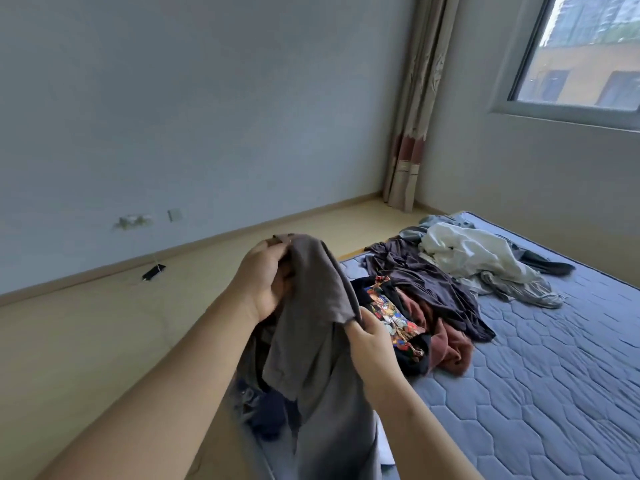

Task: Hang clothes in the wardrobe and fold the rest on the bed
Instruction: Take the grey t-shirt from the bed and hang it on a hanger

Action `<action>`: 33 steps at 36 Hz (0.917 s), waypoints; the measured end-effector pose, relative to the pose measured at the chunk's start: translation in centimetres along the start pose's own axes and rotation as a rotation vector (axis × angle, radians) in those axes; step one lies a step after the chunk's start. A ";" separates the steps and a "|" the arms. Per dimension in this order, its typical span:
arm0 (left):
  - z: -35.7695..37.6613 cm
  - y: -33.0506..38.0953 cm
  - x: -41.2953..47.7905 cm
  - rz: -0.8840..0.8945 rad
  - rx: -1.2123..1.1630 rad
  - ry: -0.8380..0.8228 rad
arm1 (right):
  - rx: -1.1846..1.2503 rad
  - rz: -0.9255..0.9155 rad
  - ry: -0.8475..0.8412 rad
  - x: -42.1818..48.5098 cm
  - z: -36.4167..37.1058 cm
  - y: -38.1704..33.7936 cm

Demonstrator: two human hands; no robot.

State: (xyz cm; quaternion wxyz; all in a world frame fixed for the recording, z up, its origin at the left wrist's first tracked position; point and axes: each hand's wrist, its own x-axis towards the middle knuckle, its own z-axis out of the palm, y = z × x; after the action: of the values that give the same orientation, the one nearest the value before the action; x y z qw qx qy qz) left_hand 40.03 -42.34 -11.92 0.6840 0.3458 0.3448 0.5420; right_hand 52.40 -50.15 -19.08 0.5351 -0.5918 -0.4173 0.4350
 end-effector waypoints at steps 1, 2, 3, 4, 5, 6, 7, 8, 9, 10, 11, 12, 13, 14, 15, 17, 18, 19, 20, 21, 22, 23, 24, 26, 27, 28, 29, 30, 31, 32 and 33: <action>-0.5 0.2 -0.4 0.009 0.028 -0.024 | 0.038 0.016 -0.002 0.1 0.4 -0.4; -1.0 0.4 -0.9 0.018 0.060 -0.046 | 0.088 0.029 -0.003 0.2 0.9 -0.8; -1.6 0.6 -1.3 0.023 0.109 -0.064 | 0.145 0.045 -0.013 0.3 1.5 -1.2; -2.4 0.7 -1.6 0.020 0.170 -0.080 | 0.198 0.063 -0.031 0.3 2.1 -1.6; -3.2 0.9 -2.1 0.007 0.233 -0.109 | 0.244 0.081 -0.051 0.3 2.7 -1.9; -4.1 1.0 -2.6 -0.017 0.294 -0.159 | 0.287 0.098 -0.066 0.4 3.4 -2.3; -5.1 1.1 -3.1 -0.053 0.344 -0.224 | 0.327 0.119 -0.078 0.4 4.0 -2.6; -6.0 1.3 -3.6 -0.089 0.388 -0.286 | 0.356 0.143 -0.085 0.6 4.6 -2.8; -6.8 1.4 -4.0 -0.119 0.420 -0.327 | 0.370 0.167 -0.087 0.7 5.1 -2.9; -7.5 1.4 -4.3 -0.133 0.448 -0.340 | 0.373 0.187 -0.085 0.9 5.7 -3.0; -8.3 1.3 -4.4 -0.128 0.474 -0.313 | 0.363 0.199 -0.085 1.1 6.3 -3.1; -8.9 1.3 -4.5 -0.109 0.503 -0.250 | 0.350 0.205 -0.092 1.3 7.0 -3.1; -9.6 1.3 -4.4 -0.083 0.536 -0.158 | 0.334 0.209 -0.103 1.5 7.6 -3.0; -10.2 1.4 -4.4 -0.059 0.571 -0.062 | 0.313 0.216 -0.114 1.6 8.3 -2.9; -10.8 1.6 -4.4 -0.044 0.605 0.020 | 0.280 0.223 -0.129 1.6 8.9 -2.8; -11.8 2.3 -4.7 -0.023 0.631 0.149 | 0.192 0.246 -0.171 1.7 10.1 -2.3; -12.3 2.7 -4.9 -0.008 0.616 0.213 | 0.149 0.262 -0.195 1.7 10.7 -2.1; -12.8 3.1 -5.1 0.005 0.584 0.276 | 0.109 0.270 -0.216 1.7 11.2 -1.8; -13.2 3.4 -5.3 0.015 0.533 0.333 | 0.068 0.271 -0.234 1.7 11.8 -1.4; -13.6 3.7 -5.6 0.016 0.472 0.380 | 0.022 0.266 -0.254 1.6 12.3 -1.1; -13.9 3.8 -6.0 0.013 0.416 0.415 | -0.021 0.256 -0.276 1.4 12.9 -0.8; -14.3 4.0 -6.4 0.007 0.376 0.447 | -0.056 0.240 -0.301 1.1 13.5 -0.4; -14.6 4.2 -6.8 0.005 0.338 0.474 | -0.084 0.226 -0.326 0.8 14.1 -0.1; -14.9 4.4 -7.8 0.008 0.265 0.510 | -0.108 0.203 -0.379 0.1 15.0 0.4; -15.0 4.6 -8.5 0.012 0.222 0.520 | -0.106 0.195 -0.409 -0.3 15.3 0.5; -15.1 4.7 -9.2 0.020 0.176 0.523 | -0.096 0.192 -0.438 -0.6 15.6 0.4; -15.1 4.8 -10.1 0.027 0.135 0.523 | -0.071 0.192 -0.466 -0.9 15.8 0.5; -15.2 4.9 -10.9 0.042 0.102 0.519 | -0.054 0.204 -0.490 -1.3 16.0 0.3; -15.3 5.0 -11.8 0.057 0.079 0.528 | -0.031 0.212 -0.519 -1.6 16.2 0.2; -15.4 4.9 -12.7 0.072 0.061 0.530 | -0.025 0.219 -0.547 -2.0 16.4 0.1; -15.5 4.9 -13.6 0.078 0.063 0.533 | -0.024 0.220 -0.577 -2.4 16.5 0.0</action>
State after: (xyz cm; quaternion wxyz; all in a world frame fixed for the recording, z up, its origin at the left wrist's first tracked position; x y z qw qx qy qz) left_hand 22.05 -53.28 -14.60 0.5367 0.2252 0.5157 0.6288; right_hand 35.88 -47.98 -19.76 0.3375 -0.4917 -0.4906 0.6353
